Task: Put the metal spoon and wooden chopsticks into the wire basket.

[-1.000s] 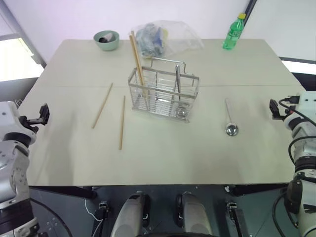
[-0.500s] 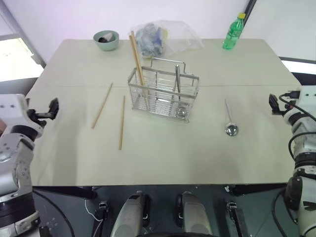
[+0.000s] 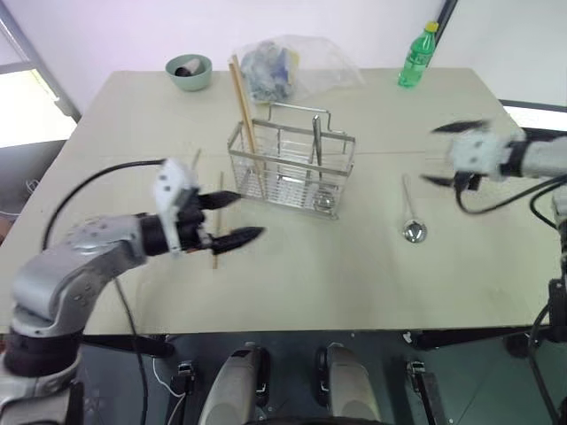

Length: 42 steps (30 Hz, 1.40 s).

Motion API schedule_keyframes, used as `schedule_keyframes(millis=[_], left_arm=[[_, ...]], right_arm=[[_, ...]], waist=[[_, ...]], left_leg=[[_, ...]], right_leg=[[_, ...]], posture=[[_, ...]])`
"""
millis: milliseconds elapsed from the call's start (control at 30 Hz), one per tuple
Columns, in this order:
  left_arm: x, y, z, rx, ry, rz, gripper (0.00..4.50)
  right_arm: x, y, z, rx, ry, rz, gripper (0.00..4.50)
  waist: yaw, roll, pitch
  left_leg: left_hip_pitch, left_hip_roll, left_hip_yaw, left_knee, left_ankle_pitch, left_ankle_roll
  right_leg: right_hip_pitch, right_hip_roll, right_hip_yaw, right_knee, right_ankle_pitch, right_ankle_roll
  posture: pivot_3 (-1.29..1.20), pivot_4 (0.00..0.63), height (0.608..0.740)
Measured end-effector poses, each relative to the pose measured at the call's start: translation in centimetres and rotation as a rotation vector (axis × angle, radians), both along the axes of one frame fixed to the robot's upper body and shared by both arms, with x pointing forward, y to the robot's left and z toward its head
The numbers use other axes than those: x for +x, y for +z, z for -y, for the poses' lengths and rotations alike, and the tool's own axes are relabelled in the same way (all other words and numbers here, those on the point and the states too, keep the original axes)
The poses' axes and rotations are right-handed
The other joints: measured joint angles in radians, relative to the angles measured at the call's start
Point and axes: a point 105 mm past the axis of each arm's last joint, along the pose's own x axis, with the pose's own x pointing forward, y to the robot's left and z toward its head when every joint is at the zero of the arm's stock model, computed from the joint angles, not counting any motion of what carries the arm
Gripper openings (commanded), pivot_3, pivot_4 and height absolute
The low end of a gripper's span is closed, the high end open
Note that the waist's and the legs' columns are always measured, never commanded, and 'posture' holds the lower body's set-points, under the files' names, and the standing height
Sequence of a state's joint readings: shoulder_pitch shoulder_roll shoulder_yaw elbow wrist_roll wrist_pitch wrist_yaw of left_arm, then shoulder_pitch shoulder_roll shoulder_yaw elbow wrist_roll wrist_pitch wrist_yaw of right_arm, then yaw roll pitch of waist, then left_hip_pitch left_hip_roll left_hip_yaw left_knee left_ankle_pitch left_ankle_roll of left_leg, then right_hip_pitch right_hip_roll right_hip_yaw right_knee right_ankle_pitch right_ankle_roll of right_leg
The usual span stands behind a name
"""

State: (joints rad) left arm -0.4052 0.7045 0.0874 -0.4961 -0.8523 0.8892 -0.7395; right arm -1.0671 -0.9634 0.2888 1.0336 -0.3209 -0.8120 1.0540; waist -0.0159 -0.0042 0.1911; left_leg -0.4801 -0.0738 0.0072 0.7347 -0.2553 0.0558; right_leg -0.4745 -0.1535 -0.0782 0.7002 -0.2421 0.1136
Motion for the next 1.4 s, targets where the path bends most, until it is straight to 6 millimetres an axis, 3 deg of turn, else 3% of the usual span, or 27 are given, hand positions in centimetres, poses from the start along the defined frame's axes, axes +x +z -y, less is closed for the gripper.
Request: schedule_keyframes(millis=[133,333,600,767,900,1100,1400], left_arm=[[0.2,0.0,1.3,-0.006,-0.070,-0.055,4.40],[-0.4,-0.3,2.5,0.022,-0.154,-0.074,4.40],[-0.8,-0.1,2.8,0.035,-0.160,-0.055,4.40],[-0.8,-0.1,2.8,0.036,-0.150,-0.055,4.40],[-0.7,0.1,2.7,0.028,-0.132,-0.057,4.50],[-0.5,0.5,2.5,0.019,-0.116,-0.046,4.50],[-0.1,1.0,2.0,0.014,-0.108,-0.042,4.50]], right_arm=[[-0.6,-1.2,-0.2,-0.291,0.129,-0.078,4.50],[-0.1,-0.9,-1.1,-0.588,0.275,-0.078,4.50],[-0.3,-4.6,-3.2,-0.709,0.455,-0.142,4.50],[-0.4,-5.3,-3.0,-0.747,0.492,-0.150,4.50],[-0.6,-5.6,-2.8,-0.752,0.500,-0.162,3.29],[-0.9,-5.9,-2.8,-0.720,0.499,-0.173,0.16],[-2.2,-6.5,-4.8,-0.405,0.492,-0.224,0.07]], waist=[[-0.001,-0.001,0.001],[-0.004,0.000,0.001],[0.002,0.000,0.001],[0.000,0.000,0.001],[0.000,-0.002,0.000],[-0.007,-0.002,0.000],[-0.002,-0.002,0.001]], left_leg=[[-0.001,0.000,0.000,-0.001,0.006,-0.007],[0.000,0.000,0.000,-0.003,0.007,-0.009],[0.000,0.000,0.000,-0.003,0.008,-0.012],[0.001,0.000,0.000,-0.003,0.009,-0.013],[0.002,0.000,0.000,-0.003,0.009,-0.013],[0.002,0.000,0.000,-0.003,0.009,-0.013],[0.002,0.000,0.000,-0.003,0.010,-0.014]], right_leg=[[-0.001,0.000,0.001,0.000,0.000,0.000],[-0.003,0.001,0.004,0.002,-0.001,-0.002],[-0.003,0.002,0.004,0.004,-0.001,-0.003],[-0.003,0.003,0.005,0.005,-0.001,-0.003],[-0.002,0.003,0.005,0.006,-0.001,-0.003],[-0.004,0.003,0.006,0.007,-0.002,-0.004],[-0.002,0.002,0.005,0.008,-0.002,-0.005]], posture=[[0.00,0.150,0.669],[0.00,0.150,0.669],[0.00,0.150,0.669],[0.00,0.150,0.669],[0.00,0.150,0.669],[0.00,0.150,0.669],[0.00,0.150,0.669]])
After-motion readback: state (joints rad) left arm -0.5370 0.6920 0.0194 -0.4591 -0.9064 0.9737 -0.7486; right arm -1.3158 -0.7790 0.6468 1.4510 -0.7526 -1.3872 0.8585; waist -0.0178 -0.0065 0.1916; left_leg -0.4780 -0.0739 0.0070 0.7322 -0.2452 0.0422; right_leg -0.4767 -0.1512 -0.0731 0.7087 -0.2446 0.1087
